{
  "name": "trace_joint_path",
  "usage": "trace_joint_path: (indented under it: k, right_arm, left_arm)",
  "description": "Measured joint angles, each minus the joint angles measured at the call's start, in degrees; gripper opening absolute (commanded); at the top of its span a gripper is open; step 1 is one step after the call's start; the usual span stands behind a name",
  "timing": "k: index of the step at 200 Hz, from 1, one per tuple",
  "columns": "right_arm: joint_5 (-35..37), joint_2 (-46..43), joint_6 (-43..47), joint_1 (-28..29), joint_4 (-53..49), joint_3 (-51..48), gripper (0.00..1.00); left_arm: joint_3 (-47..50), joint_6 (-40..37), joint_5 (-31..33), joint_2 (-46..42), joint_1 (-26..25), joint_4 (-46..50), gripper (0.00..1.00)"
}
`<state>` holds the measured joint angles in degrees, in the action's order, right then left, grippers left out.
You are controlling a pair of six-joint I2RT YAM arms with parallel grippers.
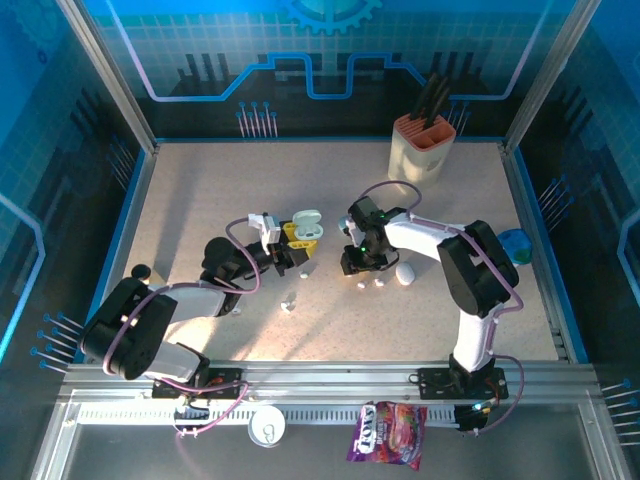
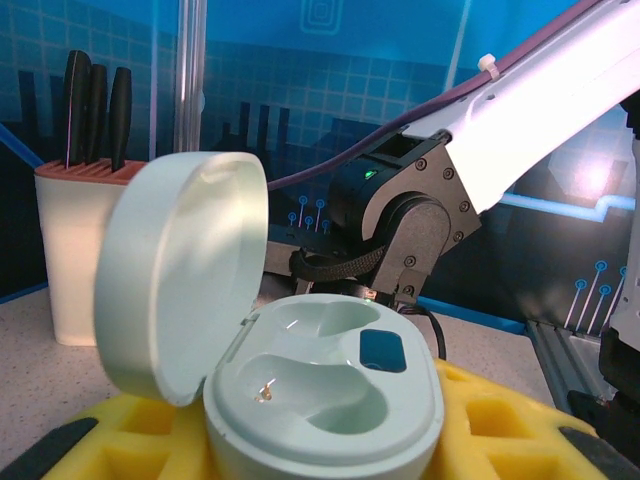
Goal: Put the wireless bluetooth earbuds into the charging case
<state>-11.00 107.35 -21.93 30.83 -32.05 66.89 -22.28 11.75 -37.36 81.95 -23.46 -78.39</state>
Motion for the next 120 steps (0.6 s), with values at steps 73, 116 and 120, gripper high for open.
trace_joint_path:
  k: [73, 116, 120]
  right_arm:
    - [-2.7, -0.2, -1.5, -1.5, 2.0, -1.3, 0.36]
    - [-3.6, -0.7, -2.7, -1.8, 3.5, -2.2, 0.37]
    - [-3.6, -0.8, -2.8, -1.8, 3.6, -2.3, 0.36]
  left_arm:
    - [0.0, 0.2, 0.0, 1.0, 0.0, 0.0, 0.24]
    - [-0.1, 0.2, -0.1, 1.4, 0.0, 0.0, 0.24]
    - [-0.1, 0.2, -0.2, 1.5, 0.0, 0.0, 0.24]
